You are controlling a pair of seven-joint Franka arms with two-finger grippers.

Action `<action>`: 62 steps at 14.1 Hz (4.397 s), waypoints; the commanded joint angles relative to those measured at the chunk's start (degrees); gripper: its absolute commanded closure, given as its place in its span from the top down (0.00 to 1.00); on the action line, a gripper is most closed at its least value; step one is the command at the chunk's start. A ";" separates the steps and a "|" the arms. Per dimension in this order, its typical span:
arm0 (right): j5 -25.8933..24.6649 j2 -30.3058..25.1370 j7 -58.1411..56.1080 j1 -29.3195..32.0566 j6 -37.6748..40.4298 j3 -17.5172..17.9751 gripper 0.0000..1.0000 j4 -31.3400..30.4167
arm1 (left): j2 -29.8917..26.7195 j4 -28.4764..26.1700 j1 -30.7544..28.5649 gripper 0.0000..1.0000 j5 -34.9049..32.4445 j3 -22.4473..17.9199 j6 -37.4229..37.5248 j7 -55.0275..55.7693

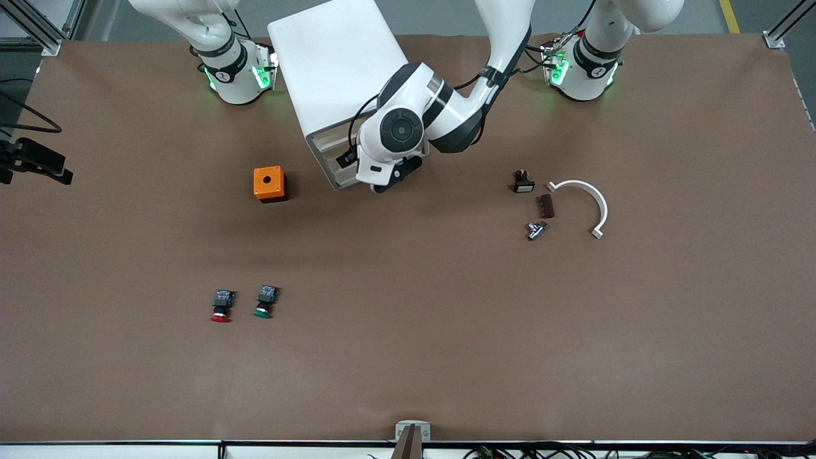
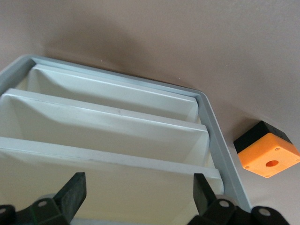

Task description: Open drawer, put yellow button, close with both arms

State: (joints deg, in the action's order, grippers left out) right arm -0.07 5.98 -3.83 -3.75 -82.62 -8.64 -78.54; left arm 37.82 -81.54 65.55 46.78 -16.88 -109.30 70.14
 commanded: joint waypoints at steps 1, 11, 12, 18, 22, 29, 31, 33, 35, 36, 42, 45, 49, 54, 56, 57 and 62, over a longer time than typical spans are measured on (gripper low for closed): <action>-0.20 0.00 0.40 1.11 0.53 0.99 1.00 0.75 | -1.08 -2.92 1.07 1.00 3.31 0.70 -2.49 1.32; 2.00 -8.25 0.58 1.82 1.50 1.08 1.00 -7.06 | -1.43 -5.65 0.98 1.00 6.31 0.80 -3.64 0.18; 1.91 -9.05 0.49 1.82 1.15 1.08 1.00 -7.76 | -1.52 -5.57 0.72 1.00 5.35 0.71 -3.64 0.09; 1.91 -14.50 0.49 1.91 -0.70 1.17 1.00 -12.86 | -4.59 -0.92 -2.35 0.99 -6.50 -3.32 -2.94 -0.35; 1.91 -15.65 0.40 1.91 -0.78 1.17 1.00 -14.10 | -12.21 0.33 -8.06 0.99 -16.07 -3.95 -1.28 -2.54; 0.16 -15.65 -2.94 1.82 -1.05 1.26 1.00 -14.10 | -25.50 0.32 -24.30 0.99 -23.40 -4.04 16.99 -23.42; -0.54 -15.65 -2.94 1.82 -0.87 1.26 1.00 -14.10 | -27.78 0.15 -29.58 0.99 -26.45 -3.95 22.35 -33.35; -0.72 -15.65 -2.94 1.82 -0.79 1.35 1.00 -14.10 | -28.59 -0.03 -33.28 0.99 -30.50 -3.95 25.44 -41.27; -0.90 -15.56 -2.94 1.73 -0.70 1.35 1.00 -14.10 | -28.85 -0.29 -36.53 0.99 -32.79 -3.86 26.85 -47.35; -1.33 -15.56 -2.94 1.73 -0.70 1.35 1.00 -14.10 | -28.85 -0.81 -37.94 0.99 -34.19 -3.86 27.12 -50.07; -1.52 -15.56 -2.85 1.73 -0.70 1.35 1.00 -14.10 | -28.15 -4.24 -44.96 0.99 -41.32 -1.42 20.10 -59.58; -1.25 -15.56 -2.59 1.73 -0.78 1.43 1.00 -14.10 | -28.15 -4.60 -56.11 0.99 -42.38 9.20 17.11 -61.69; -0.46 -15.56 -2.24 1.73 -0.87 1.43 1.00 -14.19 | -28.93 -6.08 -64.05 0.99 -45.98 18.27 14.82 -62.40; 0.15 -15.56 -1.97 1.64 -0.78 1.35 1.00 -14.28 | -34.21 -10.57 -66.08 0.99 -45.98 20.48 13.76 -63.90; 0.42 -15.56 -1.97 1.64 -0.70 1.35 1.00 -14.36 | -35.09 -10.31 -66.08 0.99 -45.98 20.57 13.76 -63.98; 0.42 -15.56 -1.97 1.64 -0.61 1.35 1.00 -14.36 | -35.26 -9.88 -65.99 0.99 -45.98 20.48 13.76 -63.90; 0.42 -15.56 -2.06 1.56 -0.52 1.35 1.00 -14.36 | -37.72 -8.38 -65.90 0.99 -45.98 21.10 15.86 -63.90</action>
State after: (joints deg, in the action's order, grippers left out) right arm -0.26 -8.12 -5.99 -2.99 -82.91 -7.98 -91.41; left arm 2.67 -89.31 0.54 1.91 3.13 -94.42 7.47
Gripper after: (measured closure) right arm 0.000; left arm 0.004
